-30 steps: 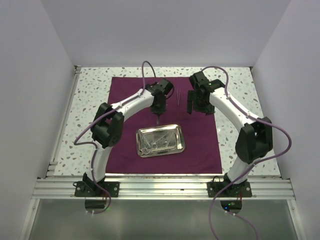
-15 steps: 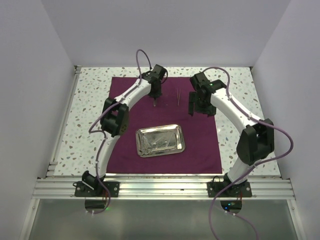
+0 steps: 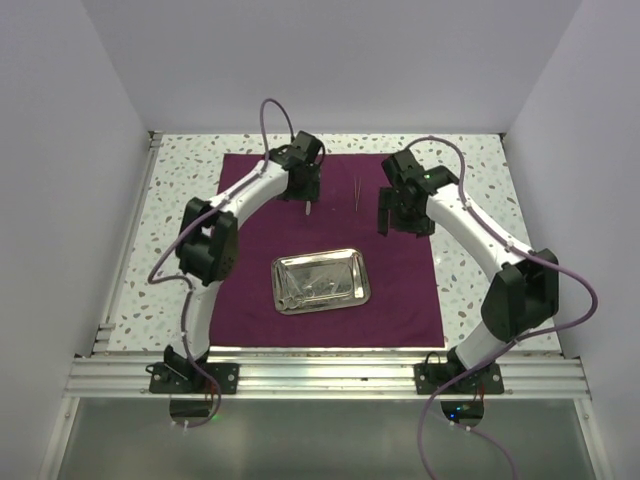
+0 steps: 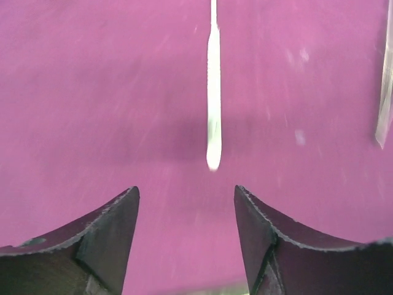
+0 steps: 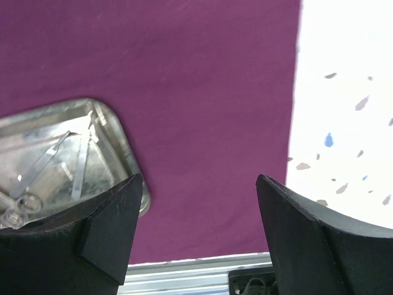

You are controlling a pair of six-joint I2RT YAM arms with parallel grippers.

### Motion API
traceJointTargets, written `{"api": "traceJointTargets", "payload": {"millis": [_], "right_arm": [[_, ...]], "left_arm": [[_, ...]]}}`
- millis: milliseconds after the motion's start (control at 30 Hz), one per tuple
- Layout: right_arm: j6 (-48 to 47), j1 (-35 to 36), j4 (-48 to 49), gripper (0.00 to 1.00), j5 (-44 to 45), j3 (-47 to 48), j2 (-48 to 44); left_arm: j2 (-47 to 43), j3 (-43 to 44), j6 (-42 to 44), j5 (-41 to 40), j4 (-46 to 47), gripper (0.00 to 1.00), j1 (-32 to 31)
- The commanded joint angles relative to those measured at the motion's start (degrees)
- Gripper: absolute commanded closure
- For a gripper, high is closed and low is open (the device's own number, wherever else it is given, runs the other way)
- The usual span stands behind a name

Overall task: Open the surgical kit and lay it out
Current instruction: Place the medical item in the surgical kit, then pick up the medical item from the container.

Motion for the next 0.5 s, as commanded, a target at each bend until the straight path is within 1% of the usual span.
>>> {"api": "traceJointTargets", "payload": {"millis": [0, 33, 67, 100, 133, 200, 233, 300, 367, 467], "right_arm": [[0.36, 4.66, 5.04, 0.21, -3.49, -1.48, -2.79], [0.71, 6.24, 5.76, 0.20, -3.67, -1.65, -2.62], [1.23, 9.38, 6.20, 0.20, -3.76, -1.66, -1.75], [1.85, 10.55, 6.55, 0.20, -4.19, -1.57, -1.13], [3.50, 12.21, 7.51, 0.20, -5.33, -1.66, -0.43], [5.18, 13.10, 9.09, 0.20, -6.56, -1.83, 0.98], [6.41, 13.37, 9.62, 0.20, -7.79, -2.01, 1.34], [6.86, 13.46, 10.24, 0.20, -8.15, -1.92, 2.04], [6.42, 13.46, 9.37, 0.20, -6.93, -0.61, 2.65], [5.81, 13.37, 5.95, 0.20, -3.95, 1.33, 3.53]], "left_arm": [[-17.30, -12.64, -1.64, 1.72, -0.85, 0.34, -1.63], [-19.78, -16.02, -1.99, 1.89, -0.86, 0.35, -2.33], [-22.07, -19.18, -2.43, 2.16, -0.86, 0.36, -3.12], [-25.92, -24.70, -3.74, 2.42, -1.55, 0.36, -4.35], [-27.79, -27.19, -4.71, 3.12, -1.91, 0.38, -4.88], [-32.26, -33.24, -7.69, 4.53, -2.17, 0.40, -6.03], [-33.42, -34.76, -8.92, 5.75, -2.17, 0.40, -6.55], [-36.32, -38.44, -12.79, 5.59, -1.83, 0.40, -8.22], [-36.94, -39.60, -18.30, 5.15, -2.87, 0.40, -9.54], [-36.60, -40.92, -22.63, 4.19, -3.58, 0.40, -11.30]]}}
